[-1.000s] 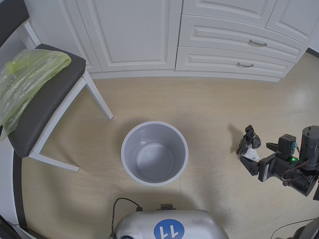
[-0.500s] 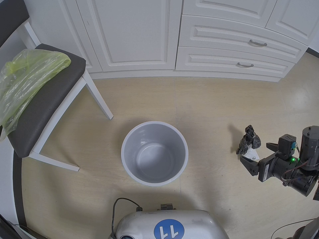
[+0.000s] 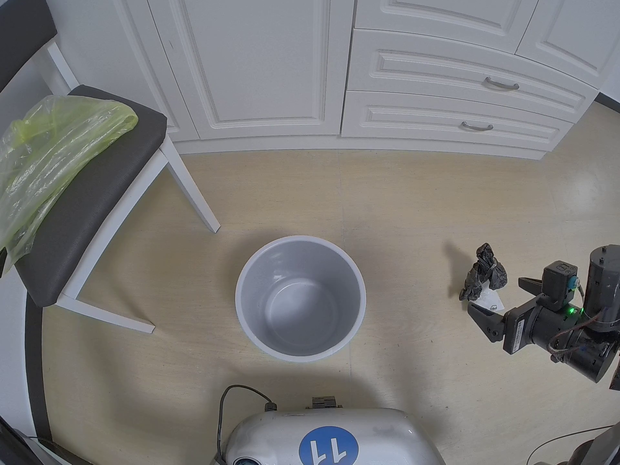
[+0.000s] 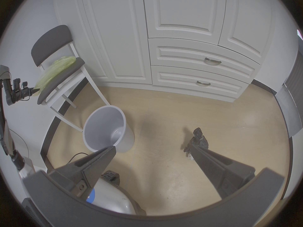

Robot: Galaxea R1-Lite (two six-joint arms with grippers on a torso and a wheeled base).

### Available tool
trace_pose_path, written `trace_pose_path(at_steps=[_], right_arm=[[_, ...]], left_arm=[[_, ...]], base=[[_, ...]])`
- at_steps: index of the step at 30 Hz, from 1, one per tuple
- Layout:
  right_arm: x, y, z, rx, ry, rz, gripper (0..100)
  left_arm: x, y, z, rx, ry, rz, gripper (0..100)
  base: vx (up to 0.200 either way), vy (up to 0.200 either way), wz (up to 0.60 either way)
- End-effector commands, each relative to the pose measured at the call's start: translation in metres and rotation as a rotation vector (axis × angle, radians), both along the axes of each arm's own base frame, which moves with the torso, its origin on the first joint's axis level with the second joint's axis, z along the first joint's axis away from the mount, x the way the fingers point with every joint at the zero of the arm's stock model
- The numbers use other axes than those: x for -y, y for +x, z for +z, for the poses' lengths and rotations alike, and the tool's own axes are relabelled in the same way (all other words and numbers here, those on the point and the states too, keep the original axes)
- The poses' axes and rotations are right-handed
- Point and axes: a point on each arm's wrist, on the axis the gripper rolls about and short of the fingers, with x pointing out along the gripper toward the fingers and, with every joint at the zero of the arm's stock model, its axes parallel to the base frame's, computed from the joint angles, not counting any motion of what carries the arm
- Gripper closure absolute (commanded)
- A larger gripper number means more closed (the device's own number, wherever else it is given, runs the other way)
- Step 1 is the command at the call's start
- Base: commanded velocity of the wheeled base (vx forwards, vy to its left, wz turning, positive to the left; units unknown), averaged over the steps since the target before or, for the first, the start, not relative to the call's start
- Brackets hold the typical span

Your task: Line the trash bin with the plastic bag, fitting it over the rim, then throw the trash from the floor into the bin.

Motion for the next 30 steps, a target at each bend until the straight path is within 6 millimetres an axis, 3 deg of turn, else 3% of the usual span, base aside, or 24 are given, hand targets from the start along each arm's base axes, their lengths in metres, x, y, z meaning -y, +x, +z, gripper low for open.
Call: trace_pose_path(at_steps=[1, 10, 11, 21, 30], right_arm=[[0.0, -0.001, 0.0, 0.001, 0.0, 0.003, 0], [0.001, -0.002, 0.003, 0.015, 0.009, 0.003, 0], [0.001, -0.002, 0.003, 0.015, 0.008, 0.004, 0], [0.0, -0.002, 0.003, 0.015, 0.008, 0.005, 0], [0.0, -0.004, 0.005, 0.023, 0.013, 0.01, 0]], left_arm=[[-0.002, 0.001, -0.005, -0.013, -0.012, 0.008, 0], [-0.001, -0.002, 0.001, 0.02, 0.011, 0.097, 0], [0.003, -0.004, 0.005, 0.045, 0.017, 0.097, 100], [0.025, -0.018, 0.022, 0.13, 0.018, 0.066, 100], [0.059, -0.037, 0.043, 0.211, -0.035, -0.055, 100]], base=[[0.0, 0.0, 0.0], [0.0, 0.0, 0.0], [0.0, 0.0, 0.0], [0.0, 0.0, 0.0], [0.0, 0.0, 0.0]])
